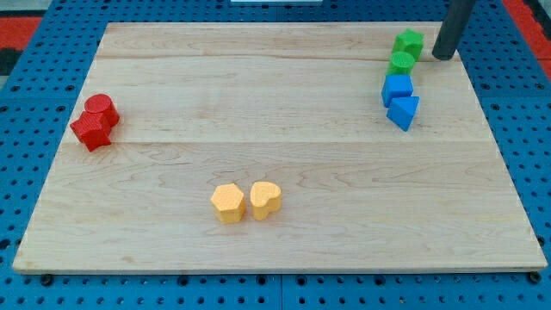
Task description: Push the yellow heart below the blue triangle
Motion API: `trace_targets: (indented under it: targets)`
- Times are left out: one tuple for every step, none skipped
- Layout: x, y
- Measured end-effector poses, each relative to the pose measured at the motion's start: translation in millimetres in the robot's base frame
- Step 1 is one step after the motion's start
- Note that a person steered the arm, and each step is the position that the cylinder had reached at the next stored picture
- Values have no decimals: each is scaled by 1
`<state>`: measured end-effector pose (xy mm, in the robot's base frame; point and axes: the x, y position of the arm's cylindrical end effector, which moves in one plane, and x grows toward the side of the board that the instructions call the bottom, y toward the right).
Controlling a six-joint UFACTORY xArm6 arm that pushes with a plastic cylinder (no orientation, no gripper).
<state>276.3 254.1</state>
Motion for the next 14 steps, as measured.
trace_targets:
  targets:
    - [-1,-19]
    - [-2,-43]
    - [-4,-31]
    - [-14,3]
    - [-29,46]
    - [-35,91]
    - [-35,91]
    - [-9,91]
    - [56,78]
    - [138,80]
    - [232,79]
    - [341,39]
    - [340,-69]
    - [341,-220]
